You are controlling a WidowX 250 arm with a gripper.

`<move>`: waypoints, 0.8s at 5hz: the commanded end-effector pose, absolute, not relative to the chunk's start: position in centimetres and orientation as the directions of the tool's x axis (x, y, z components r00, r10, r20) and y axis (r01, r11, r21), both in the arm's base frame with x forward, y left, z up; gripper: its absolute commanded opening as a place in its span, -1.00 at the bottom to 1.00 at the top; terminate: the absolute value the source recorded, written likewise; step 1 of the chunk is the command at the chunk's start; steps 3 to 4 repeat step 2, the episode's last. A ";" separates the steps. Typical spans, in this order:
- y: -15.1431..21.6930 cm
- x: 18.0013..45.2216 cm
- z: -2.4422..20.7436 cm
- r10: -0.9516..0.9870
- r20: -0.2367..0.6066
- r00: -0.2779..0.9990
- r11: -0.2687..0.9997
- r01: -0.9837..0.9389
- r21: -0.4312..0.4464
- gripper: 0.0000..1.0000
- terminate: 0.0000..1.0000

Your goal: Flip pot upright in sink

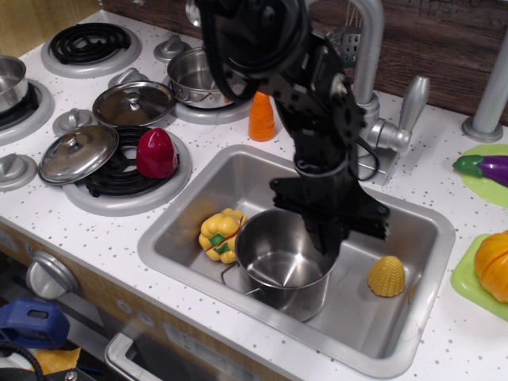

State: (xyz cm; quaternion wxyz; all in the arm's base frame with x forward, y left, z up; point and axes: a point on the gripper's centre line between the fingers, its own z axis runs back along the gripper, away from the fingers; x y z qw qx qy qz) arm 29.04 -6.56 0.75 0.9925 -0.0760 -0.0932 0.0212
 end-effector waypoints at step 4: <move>-6.4 30.1 2.7 0.017 0.234 0.972 0.987 0.022 -0.162 1.00 1.00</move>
